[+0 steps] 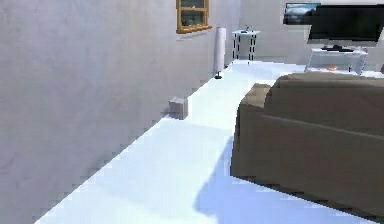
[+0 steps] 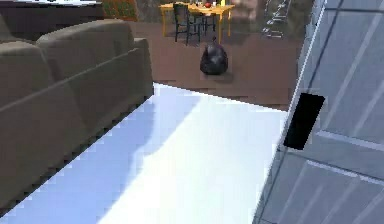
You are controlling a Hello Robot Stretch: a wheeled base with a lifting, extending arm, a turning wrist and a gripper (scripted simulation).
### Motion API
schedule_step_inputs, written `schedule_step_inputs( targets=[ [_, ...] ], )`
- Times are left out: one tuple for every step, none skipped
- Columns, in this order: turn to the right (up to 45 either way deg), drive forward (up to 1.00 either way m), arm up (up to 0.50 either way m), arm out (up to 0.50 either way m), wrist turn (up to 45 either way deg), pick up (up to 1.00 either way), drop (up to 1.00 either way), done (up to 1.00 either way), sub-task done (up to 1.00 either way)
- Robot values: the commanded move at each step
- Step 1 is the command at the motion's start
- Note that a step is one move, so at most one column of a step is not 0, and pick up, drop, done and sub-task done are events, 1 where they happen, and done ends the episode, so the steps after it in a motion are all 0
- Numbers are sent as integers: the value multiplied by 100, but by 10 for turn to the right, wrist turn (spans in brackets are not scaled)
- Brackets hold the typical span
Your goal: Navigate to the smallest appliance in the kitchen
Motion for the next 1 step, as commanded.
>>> schedule_step_inputs(
  targets=[
    [450, 0, 0, 0, 0, 0, 0, 0, 0]
  ],
)
